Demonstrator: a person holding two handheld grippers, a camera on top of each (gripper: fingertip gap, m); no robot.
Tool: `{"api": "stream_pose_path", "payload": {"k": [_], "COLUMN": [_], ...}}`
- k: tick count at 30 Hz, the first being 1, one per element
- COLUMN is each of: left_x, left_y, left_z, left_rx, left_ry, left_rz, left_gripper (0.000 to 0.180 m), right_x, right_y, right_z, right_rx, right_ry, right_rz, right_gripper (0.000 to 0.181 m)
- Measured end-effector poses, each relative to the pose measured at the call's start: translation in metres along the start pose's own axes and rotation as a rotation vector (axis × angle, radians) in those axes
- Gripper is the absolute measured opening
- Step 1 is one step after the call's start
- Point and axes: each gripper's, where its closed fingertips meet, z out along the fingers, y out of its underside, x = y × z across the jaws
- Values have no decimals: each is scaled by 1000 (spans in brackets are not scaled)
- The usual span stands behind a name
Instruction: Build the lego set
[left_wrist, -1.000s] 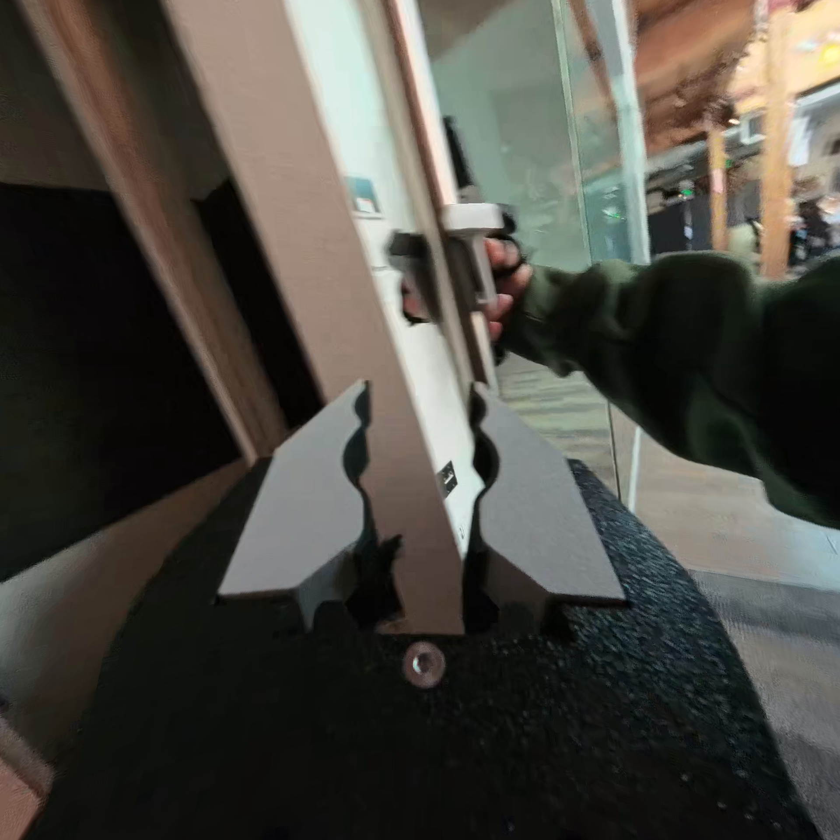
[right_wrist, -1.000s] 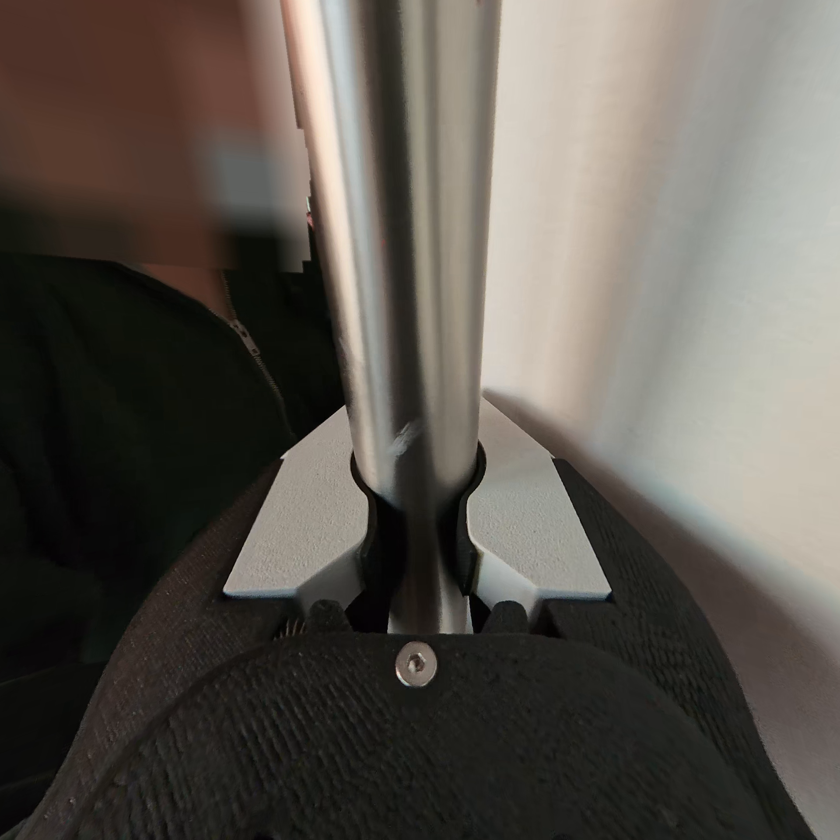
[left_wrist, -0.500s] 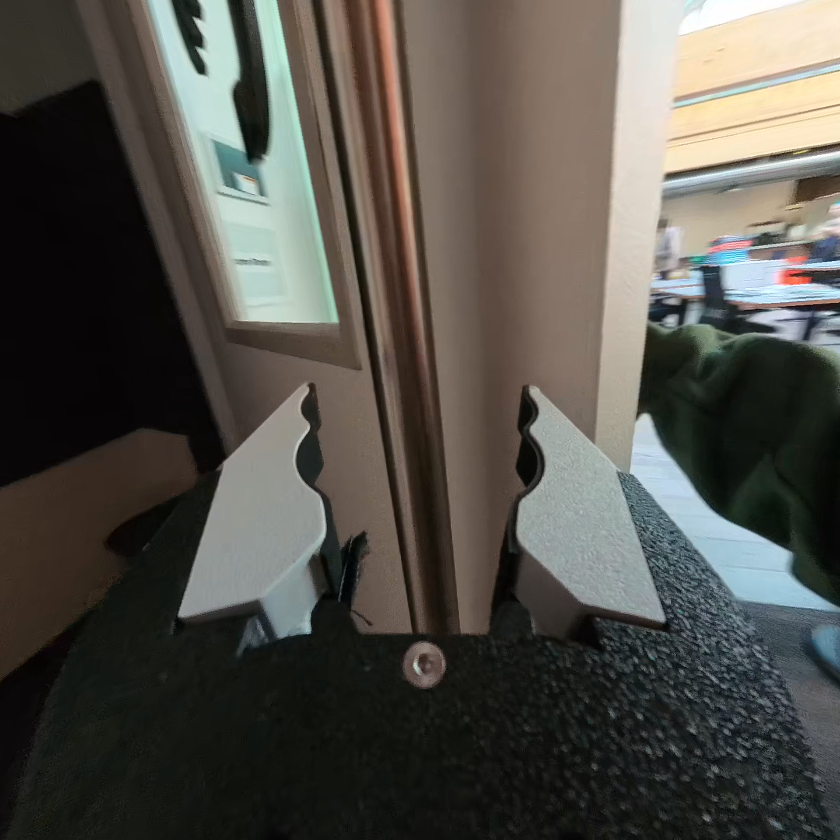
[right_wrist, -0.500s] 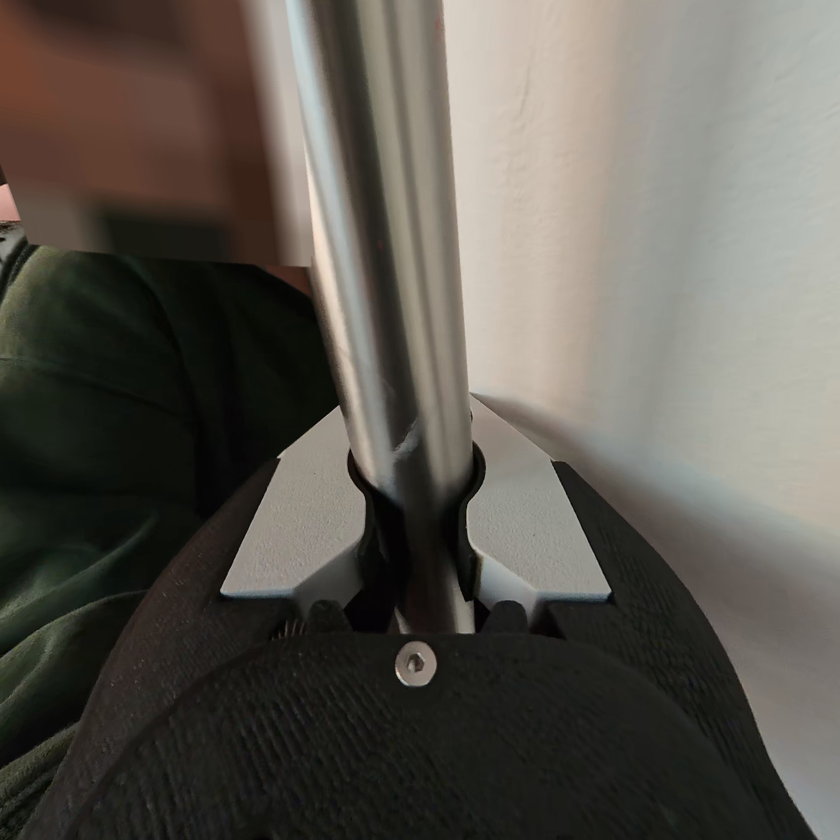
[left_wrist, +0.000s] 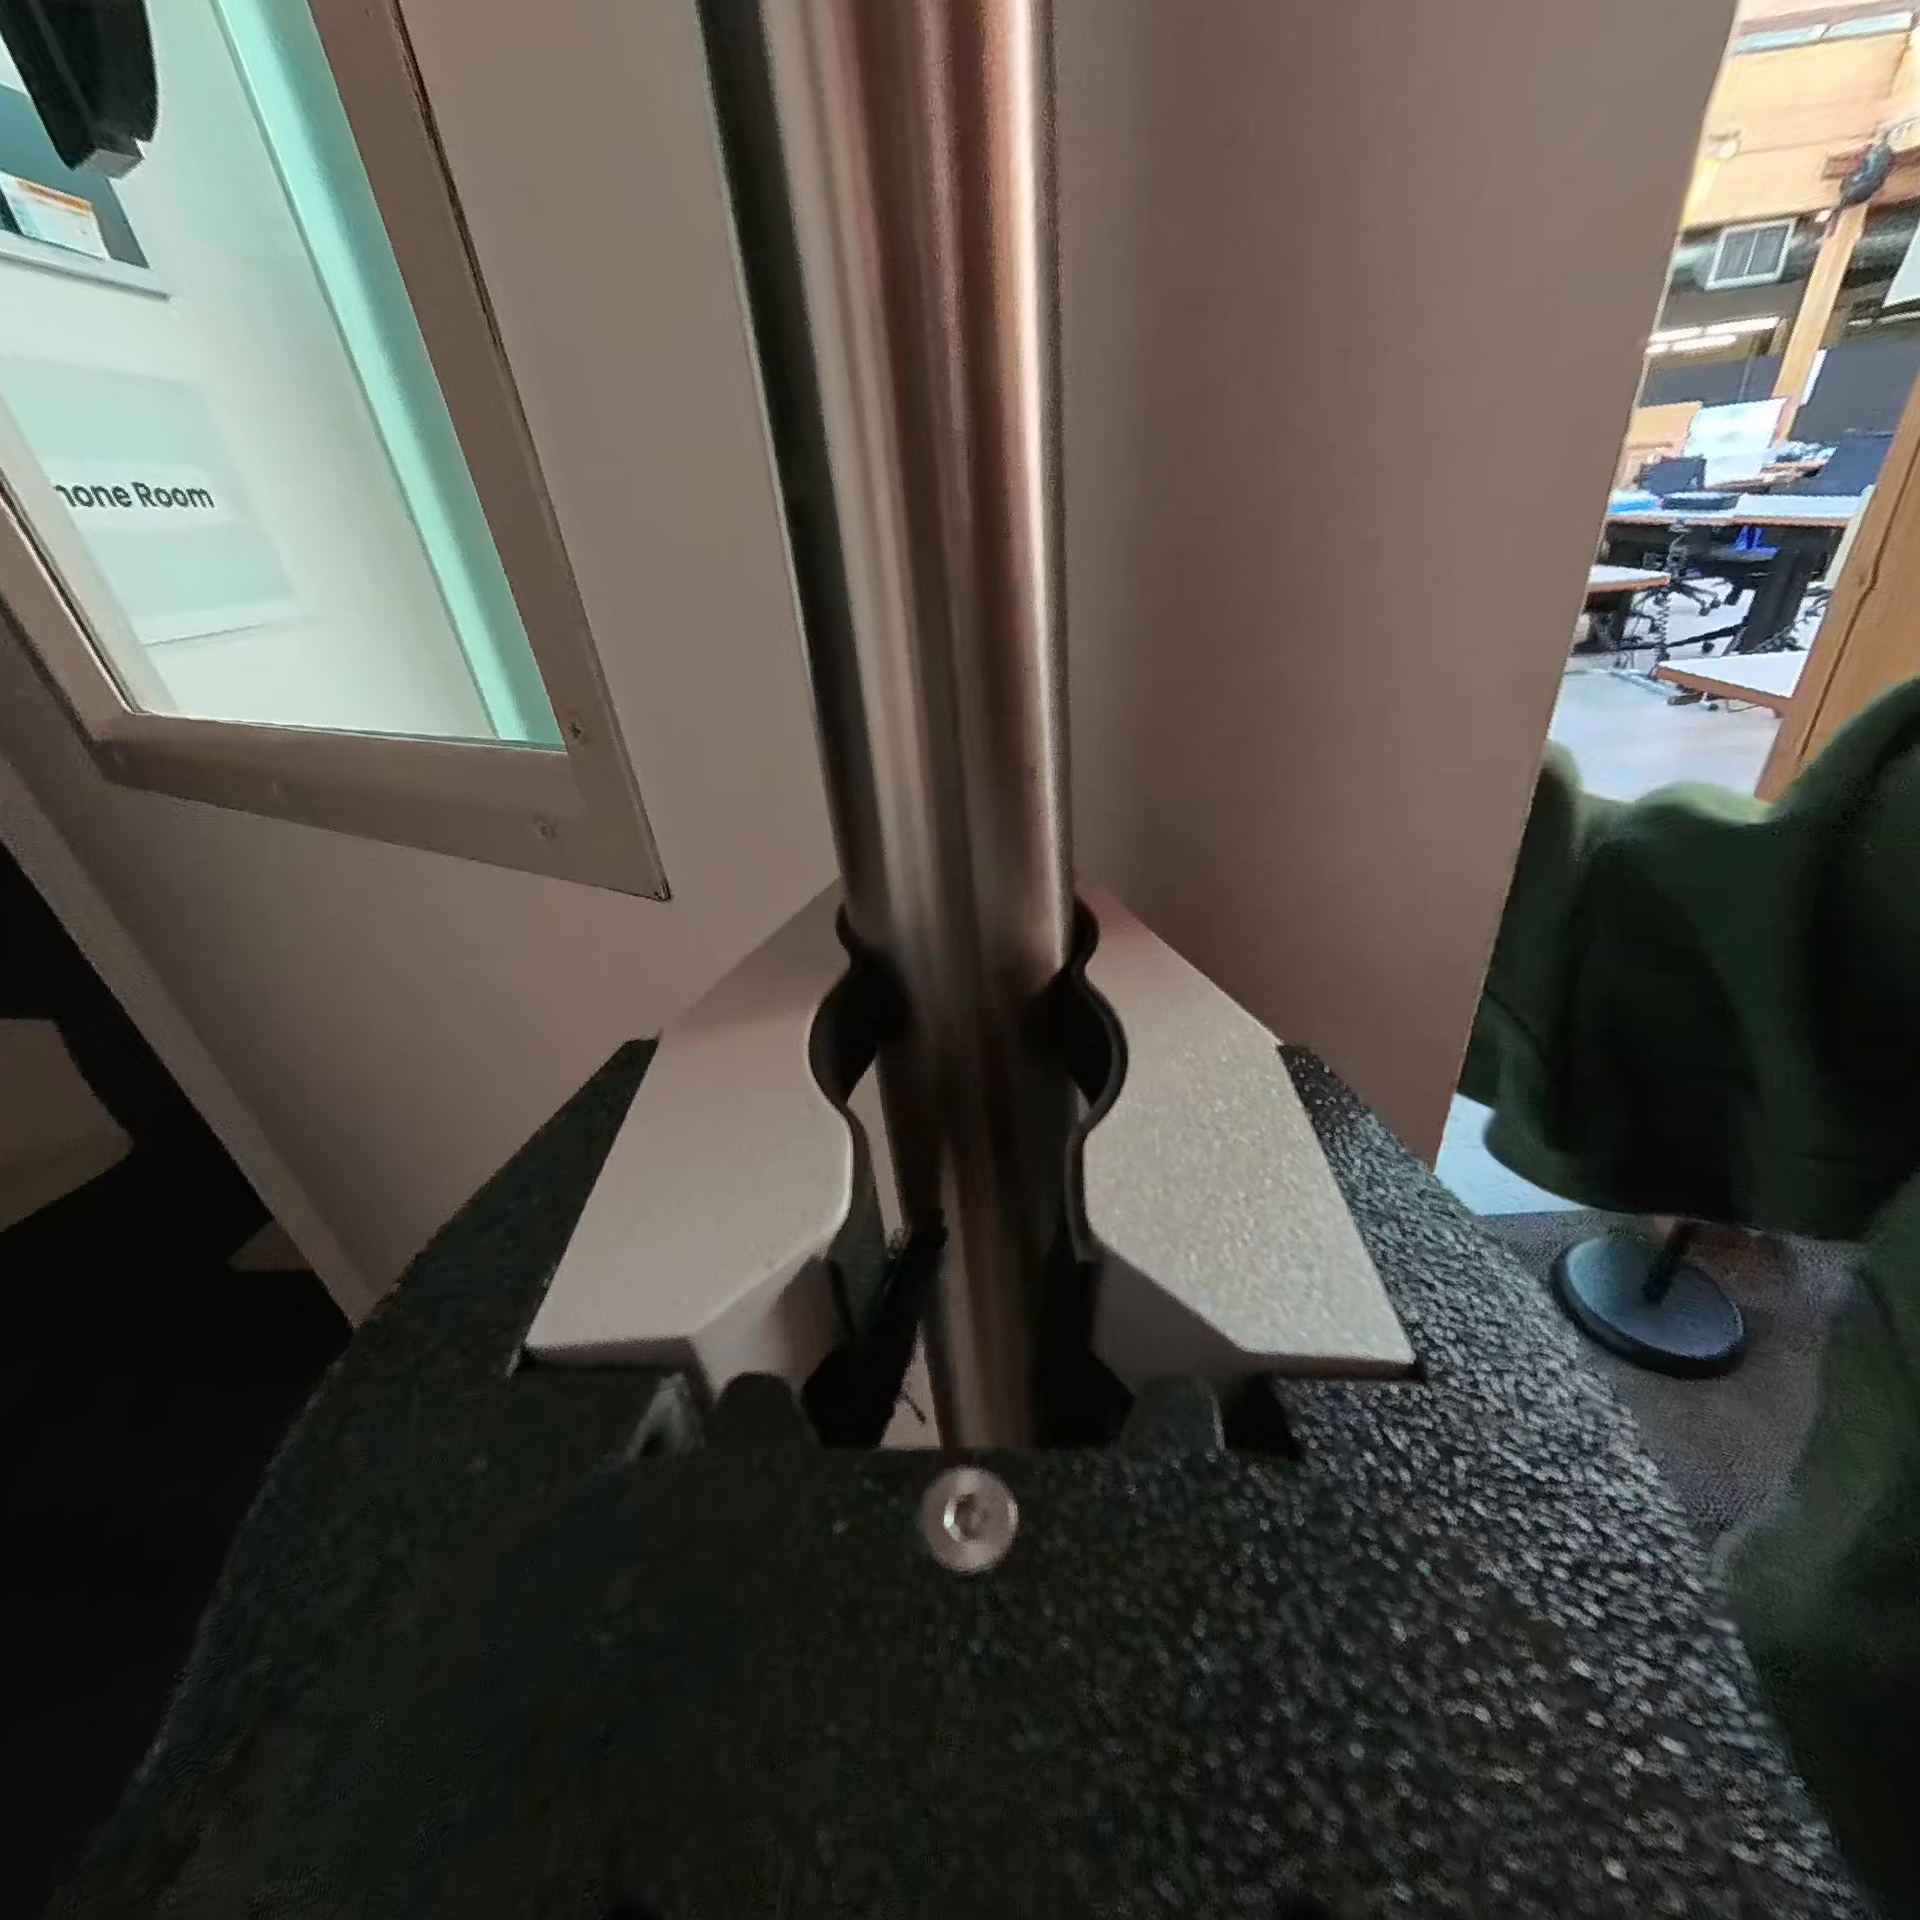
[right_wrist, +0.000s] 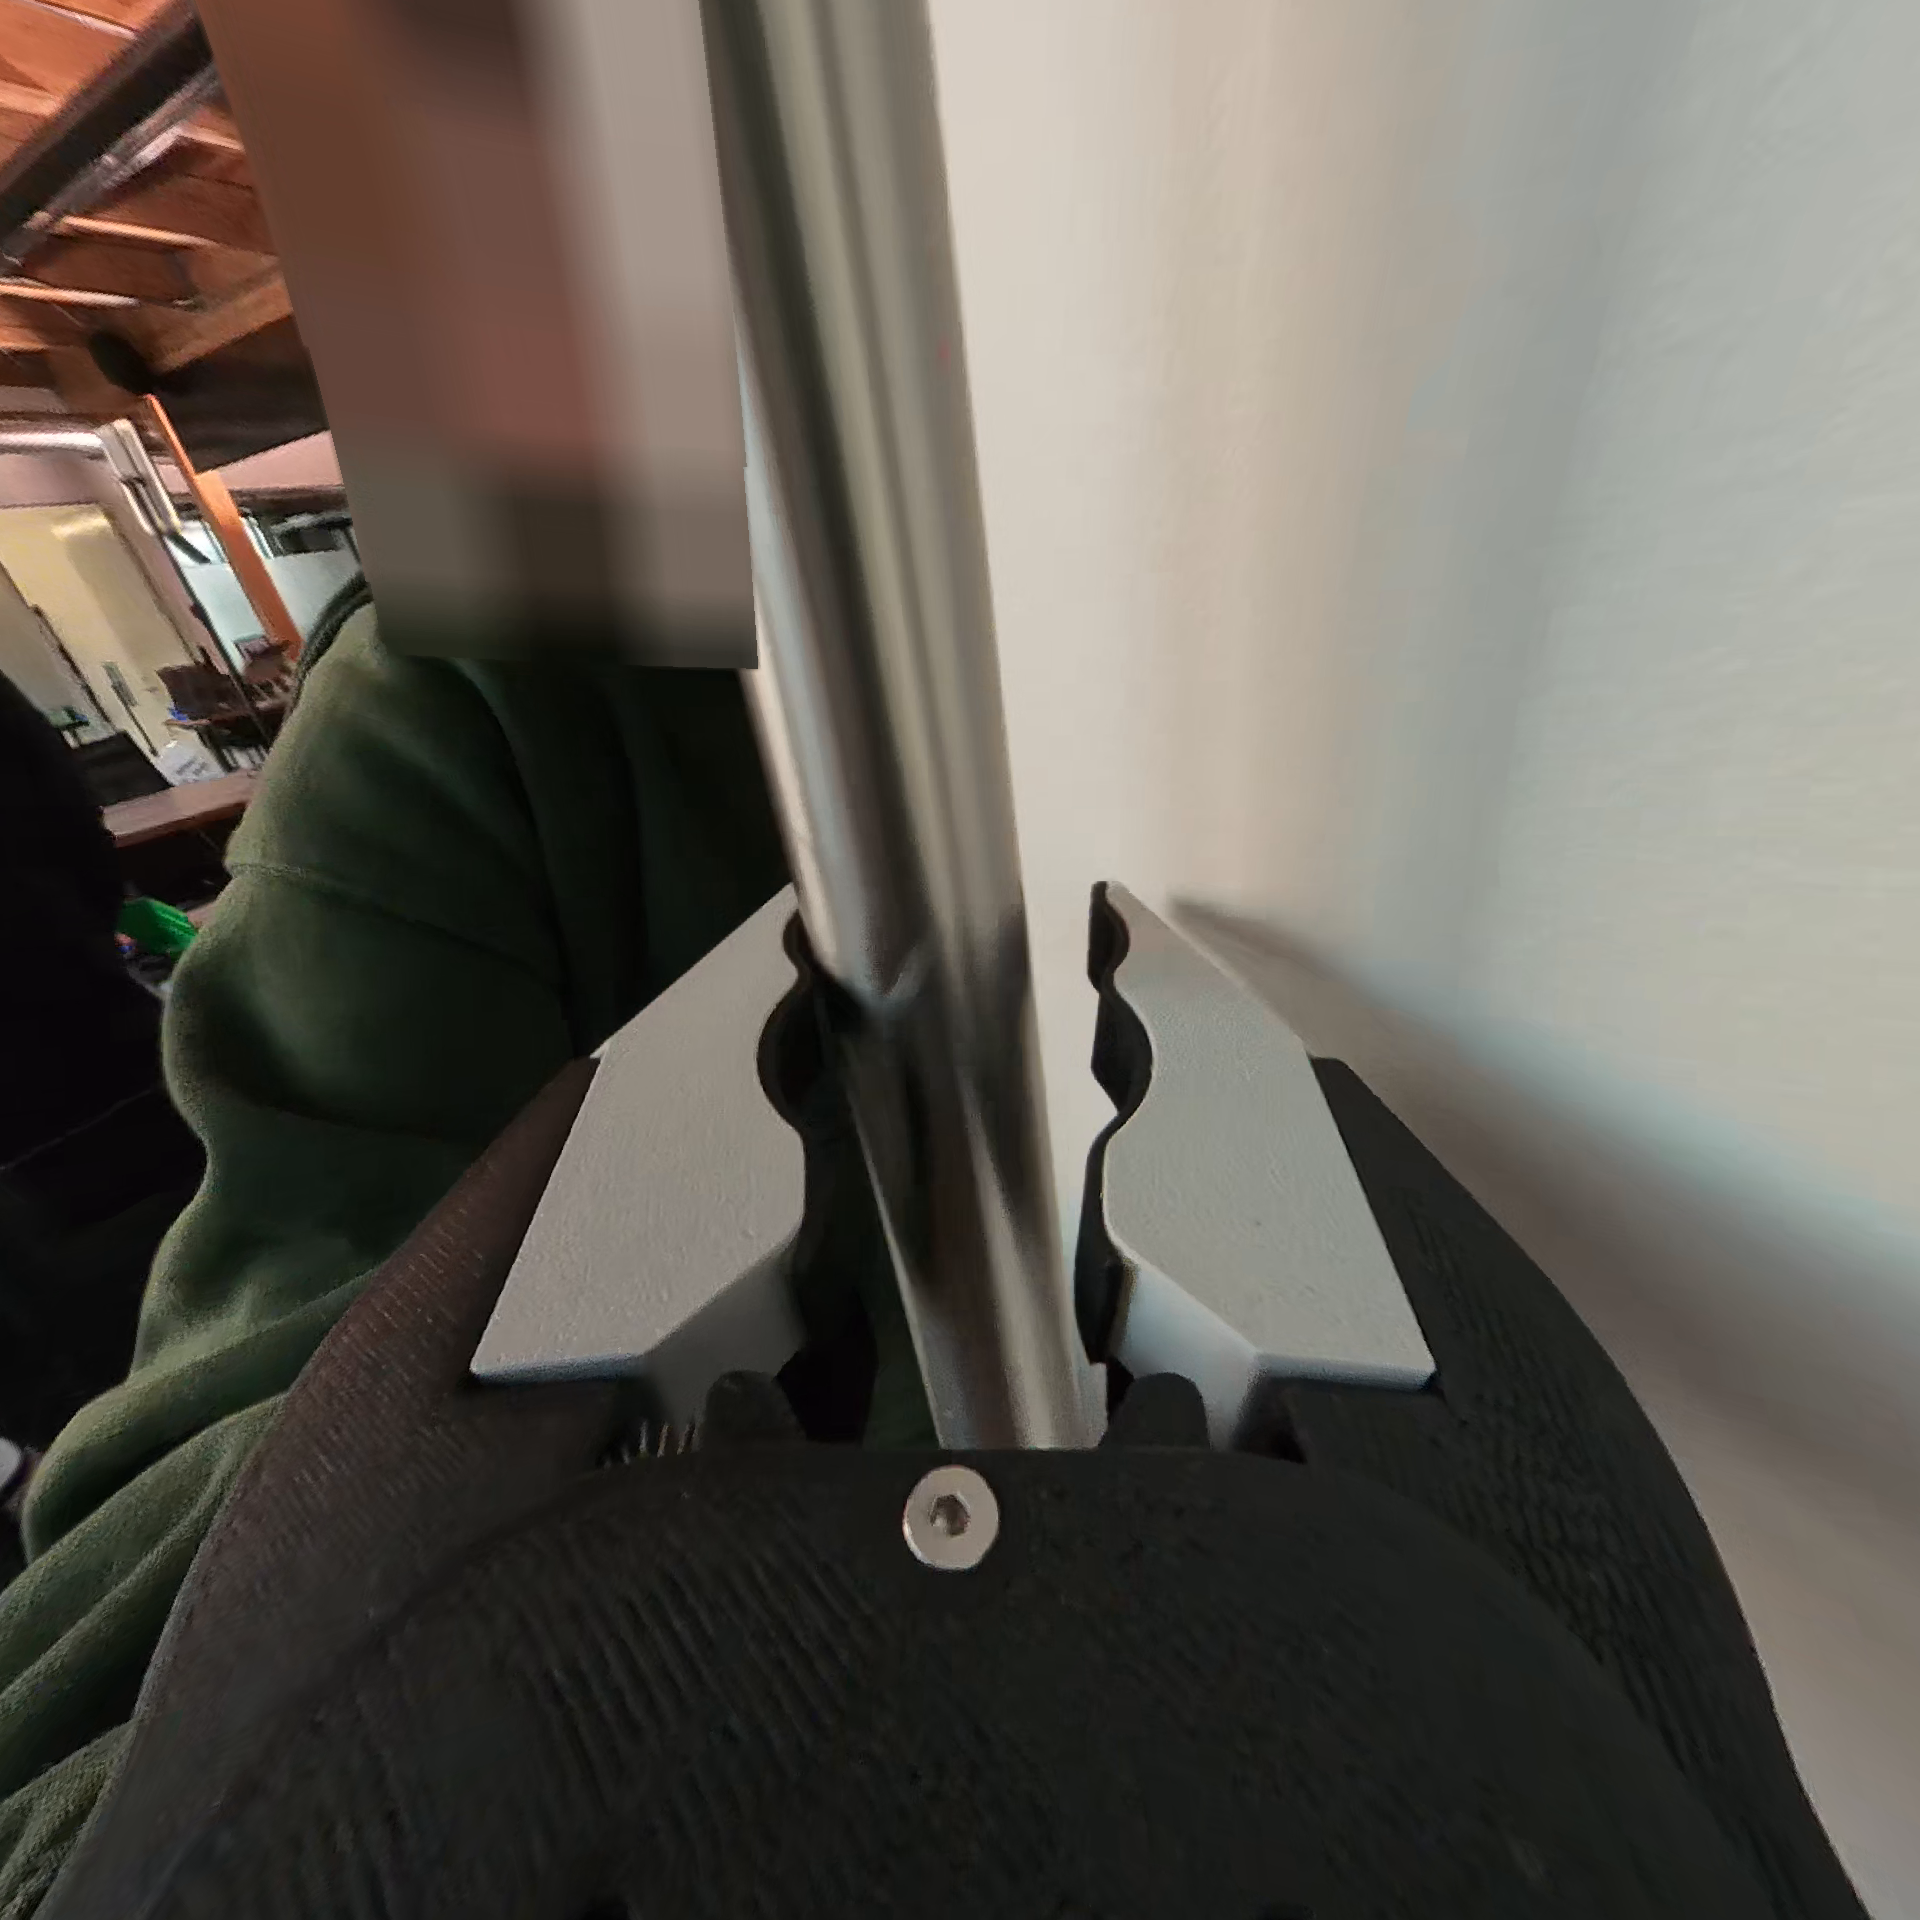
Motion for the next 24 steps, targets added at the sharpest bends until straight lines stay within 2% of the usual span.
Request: {"api": "stream_pose_path", "payload": {"k": [1, 5, 6, 8, 10, 12, 15, 17, 19, 21, 24], "left_x": [2, 6, 8, 9, 10, 11, 13, 14, 2, -18, -60], "left_y": [-1, -2, -3, -3, -3, -3, -3, -7, -19, -30, -53], "left_z": [2, 9, 11, 13, 13, 14, 15, 7, -21, -60, -129], "left_rx": [8, 19, 23, 33, 30, 32, 42, 65, 127, 163, 201], "left_ry": [-3, -12, -14, -19, -24, -14, 48, 83, 60, 4, -106], "left_rz": [-5, -10, -8, -4, -1, -1, 8, 55, 108, 157, 194], "left_gripper": [30, 30, 30, 30, 30, 30, 32, 39, 46, 43, 47], "right_x": [-2, -3, 0, 0, -11, -41, -76, -85, -84, -71, -49], "right_y": [-6, -18, -21, -30, -51, -66, -86, -102, -118, -127, -133], "right_z": [-13, -50, -57, -68, -86, -85, -56, -15, 29, 72, 122], "right_rx": [18, 80, 96, 115, 205, 230, 131, 70, 98, 151, 111], "right_ry": [-10, 125, 236, 505, 838, 1079, 1439, 1579, 1698, 1791, 1979], "right_rz": [5, -19, -65, -220, -372, -554, -779, -896, -971, -1031, -1182], "right_gripper": [54, 61, 61, 73, 65, 61, 61, 62, 61, 64, 68]}}
